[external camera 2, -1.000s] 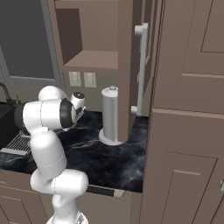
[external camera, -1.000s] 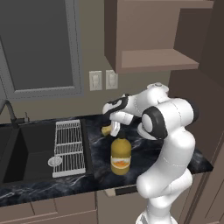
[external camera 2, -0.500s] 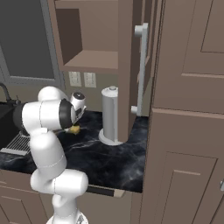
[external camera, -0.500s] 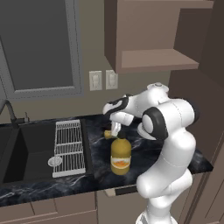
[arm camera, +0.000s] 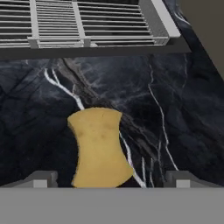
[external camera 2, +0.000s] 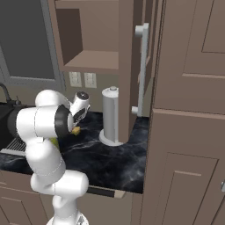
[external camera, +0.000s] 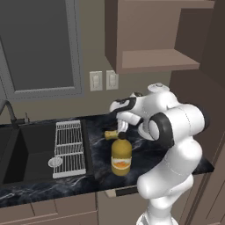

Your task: Open the cabinet. Pick the sponge and place it next to the sink. Then close the cabinet.

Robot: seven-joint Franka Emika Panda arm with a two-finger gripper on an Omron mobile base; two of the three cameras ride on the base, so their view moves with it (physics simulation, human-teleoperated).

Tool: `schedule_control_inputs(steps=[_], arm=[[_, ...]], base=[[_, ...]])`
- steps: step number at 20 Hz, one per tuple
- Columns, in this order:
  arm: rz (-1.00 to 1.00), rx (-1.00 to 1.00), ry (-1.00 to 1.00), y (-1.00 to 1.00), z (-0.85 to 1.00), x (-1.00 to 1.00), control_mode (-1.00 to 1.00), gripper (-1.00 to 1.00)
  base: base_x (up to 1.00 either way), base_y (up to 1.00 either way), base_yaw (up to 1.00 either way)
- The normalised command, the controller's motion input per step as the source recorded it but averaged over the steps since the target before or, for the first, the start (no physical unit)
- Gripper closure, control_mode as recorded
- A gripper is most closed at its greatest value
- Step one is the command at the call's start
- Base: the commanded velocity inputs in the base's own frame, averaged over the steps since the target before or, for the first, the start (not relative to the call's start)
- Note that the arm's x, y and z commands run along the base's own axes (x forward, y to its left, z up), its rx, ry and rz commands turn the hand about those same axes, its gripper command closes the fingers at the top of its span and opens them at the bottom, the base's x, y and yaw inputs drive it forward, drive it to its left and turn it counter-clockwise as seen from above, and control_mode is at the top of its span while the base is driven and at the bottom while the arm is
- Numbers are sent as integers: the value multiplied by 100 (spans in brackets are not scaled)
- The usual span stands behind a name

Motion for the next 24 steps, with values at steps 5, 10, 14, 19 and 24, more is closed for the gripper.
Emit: schedule_control_inputs(steps=[5,10,14,19,24], arm=[[0,0,0,-7,42,-22,-100,-100],[0,0,0,-9,31,-55,-100,-100],[-1,0,3,-31,23,-64,-100,-100],[-12,0,1,-33,26,-73,-100,-100],[-20,0,8,-11,43,-53,-100,-100]], base=[[0,0,0],[0,0,0],[0,0,0],[0,0,0],[0,0,0]])
